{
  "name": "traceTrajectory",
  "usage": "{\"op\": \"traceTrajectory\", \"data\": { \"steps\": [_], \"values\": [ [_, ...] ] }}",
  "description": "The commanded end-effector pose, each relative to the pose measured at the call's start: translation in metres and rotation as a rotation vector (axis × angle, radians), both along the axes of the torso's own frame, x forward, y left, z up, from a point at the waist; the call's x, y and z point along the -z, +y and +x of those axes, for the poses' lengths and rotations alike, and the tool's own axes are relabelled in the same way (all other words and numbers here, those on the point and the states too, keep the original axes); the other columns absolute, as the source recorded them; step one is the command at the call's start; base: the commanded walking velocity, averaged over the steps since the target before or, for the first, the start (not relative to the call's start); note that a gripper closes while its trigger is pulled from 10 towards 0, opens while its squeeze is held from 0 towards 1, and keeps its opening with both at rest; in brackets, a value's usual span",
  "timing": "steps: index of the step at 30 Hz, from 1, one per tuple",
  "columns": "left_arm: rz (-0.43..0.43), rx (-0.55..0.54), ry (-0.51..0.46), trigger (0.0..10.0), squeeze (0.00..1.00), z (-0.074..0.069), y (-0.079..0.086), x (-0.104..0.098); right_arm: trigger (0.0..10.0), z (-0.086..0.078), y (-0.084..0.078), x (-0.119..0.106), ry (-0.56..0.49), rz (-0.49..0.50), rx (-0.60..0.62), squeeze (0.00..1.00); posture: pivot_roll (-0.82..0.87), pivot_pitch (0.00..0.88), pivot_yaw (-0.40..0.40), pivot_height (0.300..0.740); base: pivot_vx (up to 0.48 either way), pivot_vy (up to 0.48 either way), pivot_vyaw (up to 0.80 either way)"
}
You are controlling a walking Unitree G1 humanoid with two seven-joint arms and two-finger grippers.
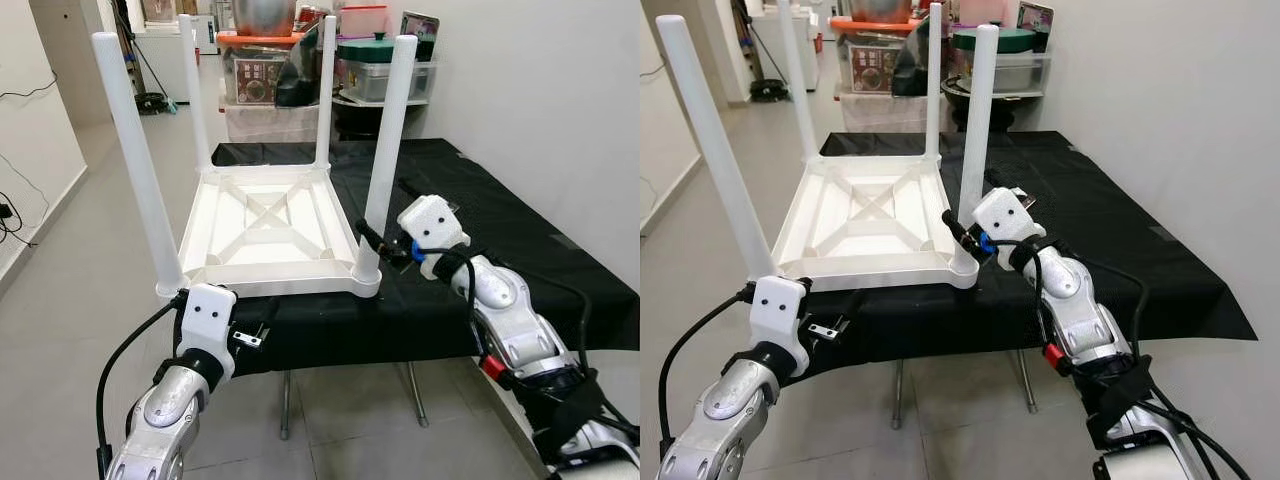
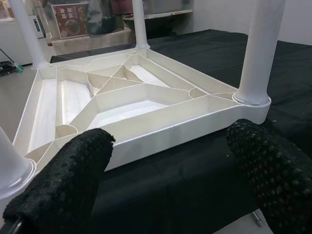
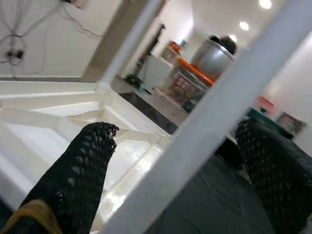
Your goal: Building children table
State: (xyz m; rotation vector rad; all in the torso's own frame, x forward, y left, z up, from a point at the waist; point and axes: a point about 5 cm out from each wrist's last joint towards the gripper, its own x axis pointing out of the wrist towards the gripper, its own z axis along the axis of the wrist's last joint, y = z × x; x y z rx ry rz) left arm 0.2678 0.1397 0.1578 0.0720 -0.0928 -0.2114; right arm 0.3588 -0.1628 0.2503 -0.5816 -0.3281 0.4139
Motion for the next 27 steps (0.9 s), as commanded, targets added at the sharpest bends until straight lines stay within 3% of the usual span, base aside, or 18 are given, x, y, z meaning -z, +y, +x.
{"op": "traceTrajectory", "data": {
  "steps": [1, 3, 7, 8, 10, 11, 13, 27],
  "values": [
    [0.007, -0.007, -0.002, 10.0, 0.00, 0.001, -0.001, 0.001, 10.0, 0.005, -0.003, -0.014, 0.004, 0.060, 0.045, 0.00, 0.05, 0.000, -0.036, 0.740, 0.000, 0.000, 0.00],
    [0.004, -0.010, -0.001, 10.0, 0.00, 0.000, -0.001, 0.001, 10.0, 0.013, -0.007, -0.022, 0.051, 0.174, 0.109, 0.00, 0.05, 0.000, -0.037, 0.740, 0.000, 0.000, 0.00],
    [0.003, -0.011, 0.000, 10.0, 0.00, -0.001, -0.001, 0.002, 10.0, 0.014, -0.007, -0.024, 0.078, 0.227, 0.123, 0.00, 0.05, 0.000, -0.037, 0.740, 0.000, 0.000, 0.00],
    [0.004, -0.014, 0.001, 10.0, 0.00, 0.000, 0.000, 0.002, 10.0, 0.020, -0.007, -0.027, 0.128, 0.347, 0.152, 0.00, 0.05, 0.000, -0.040, 0.740, 0.000, 0.000, 0.00],
    [0.004, -0.014, 0.001, 10.0, 0.00, 0.000, 0.000, 0.002, 10.0, 0.020, -0.007, -0.027, 0.128, 0.347, 0.152, 0.00, 0.05, 0.000, -0.040, 0.740, 0.000, 0.000, 0.00],
    [0.005, -0.016, 0.001, 10.0, 0.00, 0.001, 0.001, 0.002, 10.0, 0.024, -0.006, -0.029, 0.166, 0.429, 0.169, 0.00, 0.05, 0.000, -0.041, 0.740, 0.000, 0.000, 0.00],
    [0.006, -0.018, -0.001, 10.0, 0.00, 0.002, 0.001, 0.001, 10.0, 0.027, -0.003, -0.031, 0.190, 0.488, 0.177, 0.00, 0.05, 0.000, -0.041, 0.740, 0.000, 0.000, 0.00],
    [0.008, -0.014, -0.006, 10.0, 0.00, 0.003, -0.001, 0.000, 10.0, 0.037, 0.018, -0.051, 0.227, 0.605, 0.134, 0.00, 0.06, 0.000, -0.042, 0.740, 0.000, 0.000, 0.00]
  ]
}}
